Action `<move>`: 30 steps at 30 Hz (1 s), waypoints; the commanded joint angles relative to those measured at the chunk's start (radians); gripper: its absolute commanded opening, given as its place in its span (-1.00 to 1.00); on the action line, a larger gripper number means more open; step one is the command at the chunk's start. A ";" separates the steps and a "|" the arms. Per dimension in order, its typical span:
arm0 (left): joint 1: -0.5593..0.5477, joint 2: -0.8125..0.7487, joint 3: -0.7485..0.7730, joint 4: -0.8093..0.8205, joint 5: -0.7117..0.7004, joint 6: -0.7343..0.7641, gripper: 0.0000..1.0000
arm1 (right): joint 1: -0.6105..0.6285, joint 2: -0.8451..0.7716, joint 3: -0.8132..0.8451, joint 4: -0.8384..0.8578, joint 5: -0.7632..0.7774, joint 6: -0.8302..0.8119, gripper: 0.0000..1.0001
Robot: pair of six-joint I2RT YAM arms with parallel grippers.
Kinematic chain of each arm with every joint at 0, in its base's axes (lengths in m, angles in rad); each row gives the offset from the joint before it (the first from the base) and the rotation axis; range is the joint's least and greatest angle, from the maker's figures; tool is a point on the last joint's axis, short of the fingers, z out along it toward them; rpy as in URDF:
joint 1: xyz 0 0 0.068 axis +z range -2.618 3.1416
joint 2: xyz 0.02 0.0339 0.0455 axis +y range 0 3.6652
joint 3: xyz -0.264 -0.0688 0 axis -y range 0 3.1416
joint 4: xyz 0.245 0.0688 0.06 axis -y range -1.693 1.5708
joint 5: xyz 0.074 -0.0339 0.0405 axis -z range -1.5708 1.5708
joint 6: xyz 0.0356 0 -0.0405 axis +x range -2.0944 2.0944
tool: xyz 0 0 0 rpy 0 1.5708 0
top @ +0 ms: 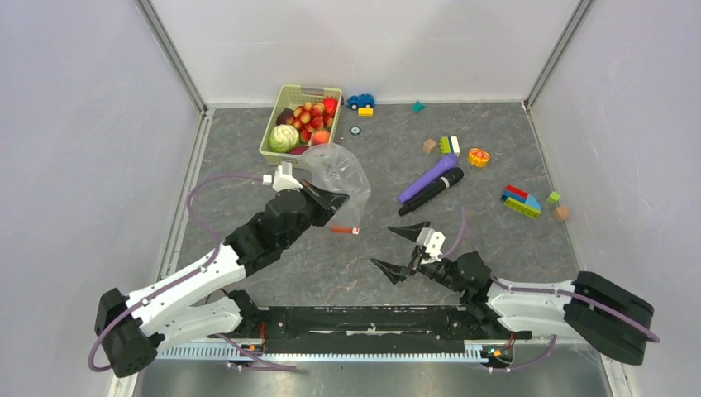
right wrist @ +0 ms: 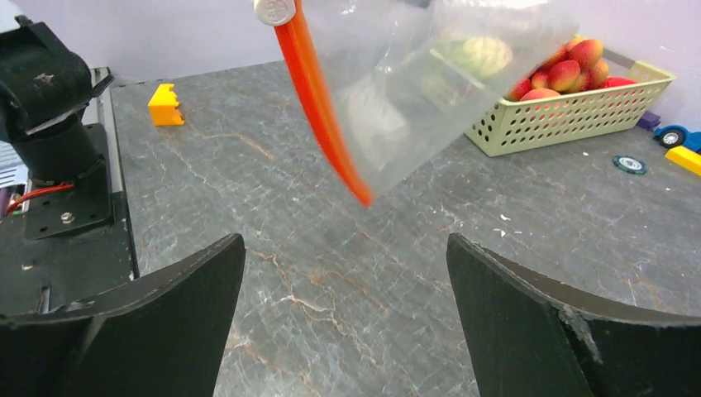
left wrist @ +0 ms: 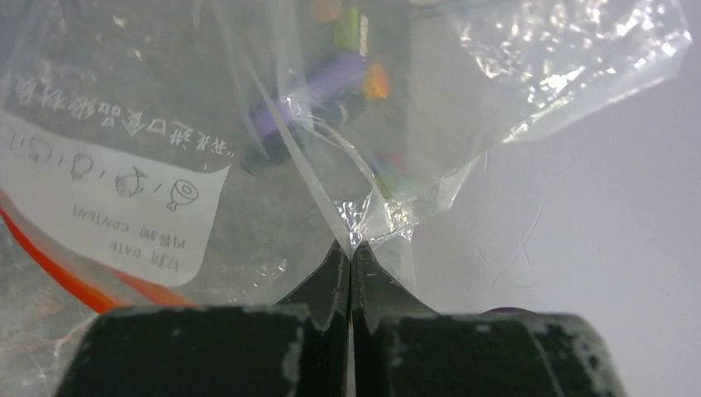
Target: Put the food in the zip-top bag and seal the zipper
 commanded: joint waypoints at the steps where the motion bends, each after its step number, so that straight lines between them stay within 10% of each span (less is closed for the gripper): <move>1: -0.094 0.042 0.085 -0.013 -0.150 -0.125 -0.96 | 0.054 0.111 0.027 0.294 0.135 -0.046 0.96; 30: -0.305 0.078 0.077 -0.004 -0.293 -0.234 -0.96 | 0.101 0.465 0.117 0.767 0.429 -0.027 0.83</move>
